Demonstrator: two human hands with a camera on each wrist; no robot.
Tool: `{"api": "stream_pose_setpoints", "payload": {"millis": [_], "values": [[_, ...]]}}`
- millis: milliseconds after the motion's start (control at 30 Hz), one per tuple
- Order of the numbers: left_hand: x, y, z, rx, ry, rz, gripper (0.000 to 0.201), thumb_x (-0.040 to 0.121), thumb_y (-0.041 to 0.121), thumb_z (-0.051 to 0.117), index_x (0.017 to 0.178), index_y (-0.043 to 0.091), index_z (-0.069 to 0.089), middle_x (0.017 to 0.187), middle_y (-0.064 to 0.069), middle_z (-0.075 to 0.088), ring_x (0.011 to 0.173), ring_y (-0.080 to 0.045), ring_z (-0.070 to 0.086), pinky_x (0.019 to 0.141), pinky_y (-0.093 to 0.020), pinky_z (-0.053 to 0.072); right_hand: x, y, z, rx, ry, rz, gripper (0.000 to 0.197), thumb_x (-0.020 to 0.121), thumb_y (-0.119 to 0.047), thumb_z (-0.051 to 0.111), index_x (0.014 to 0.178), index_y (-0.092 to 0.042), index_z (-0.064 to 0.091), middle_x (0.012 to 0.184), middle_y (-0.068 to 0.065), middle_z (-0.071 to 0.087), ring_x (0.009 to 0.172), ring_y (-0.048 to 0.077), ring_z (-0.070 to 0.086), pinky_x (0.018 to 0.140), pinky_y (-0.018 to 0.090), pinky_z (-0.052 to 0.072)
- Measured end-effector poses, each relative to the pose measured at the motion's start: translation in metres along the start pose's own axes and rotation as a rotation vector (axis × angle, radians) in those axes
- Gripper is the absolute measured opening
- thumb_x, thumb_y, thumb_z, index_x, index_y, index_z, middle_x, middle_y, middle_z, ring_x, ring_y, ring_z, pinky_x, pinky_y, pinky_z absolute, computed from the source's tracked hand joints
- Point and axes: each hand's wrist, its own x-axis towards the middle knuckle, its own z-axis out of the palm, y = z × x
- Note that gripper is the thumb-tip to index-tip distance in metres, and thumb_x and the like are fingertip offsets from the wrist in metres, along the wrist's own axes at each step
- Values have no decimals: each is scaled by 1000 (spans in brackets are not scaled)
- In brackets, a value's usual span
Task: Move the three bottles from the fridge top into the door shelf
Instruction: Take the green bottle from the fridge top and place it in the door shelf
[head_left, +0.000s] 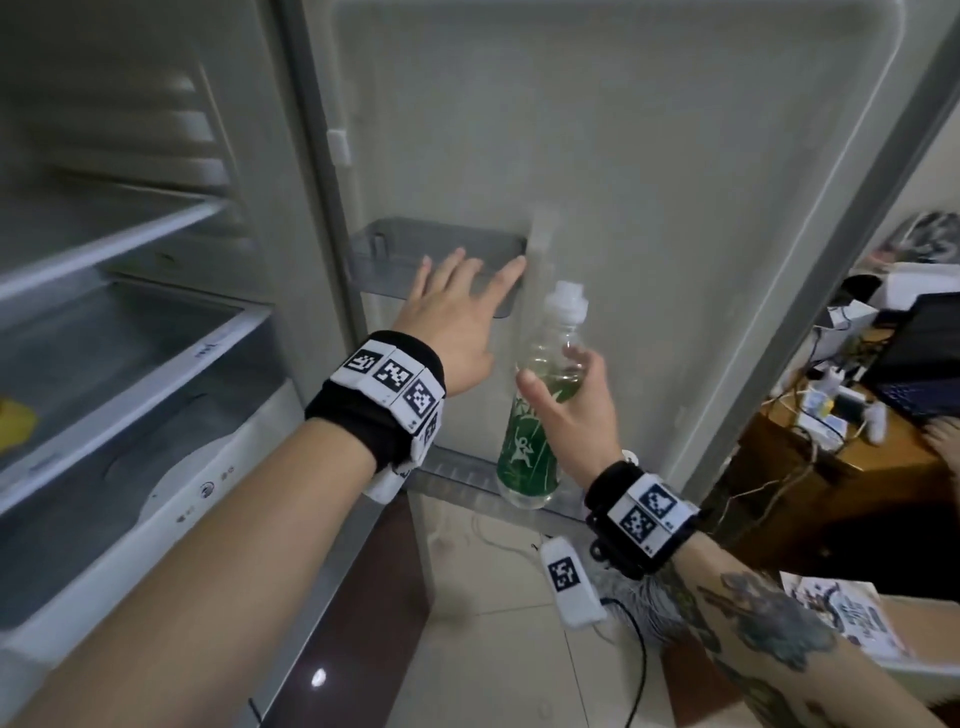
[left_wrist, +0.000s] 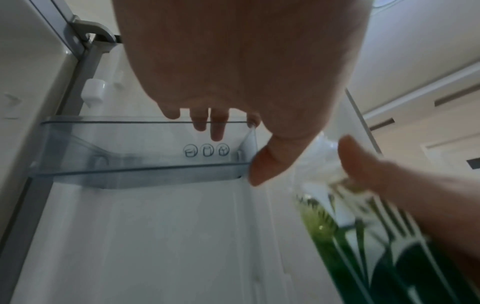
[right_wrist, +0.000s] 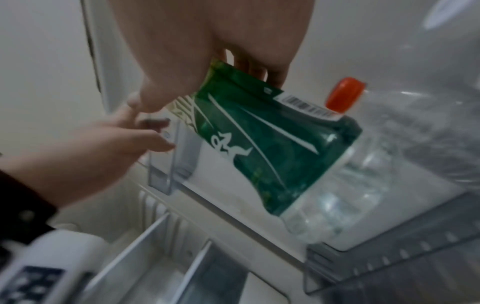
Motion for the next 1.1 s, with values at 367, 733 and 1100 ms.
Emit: {"api": "stream_pose_setpoints", "payload": {"millis": [367,733,1100], "values": [[0,0,7,8,52,2,99,71,13,61,149,31,3,151,-14,25,145,-31,8,118,-48,-2,19,53,32,-114,12,111,83,62,-45,83,131,-26,41,113,-4,66,105,19,66,97,39,52],[1,1,14,-4,125,0,95,69,8,57,149,29,9,144,-14,32,143,-33,14,118,-50,2,16,91,52,-363,-39,123,72,62,-7,87,117,-4,41,115,15,56,105,33,59,90,43,52],[1,3,17,8,135,-7,96,70,9,58,149,29,7,144,-15,32,143,-34,14,118,-50,2,17,87,56,-380,-62,63,65,76,5,63,134,-3,34,131,19,53,119,34,56,99,39,48]]}}
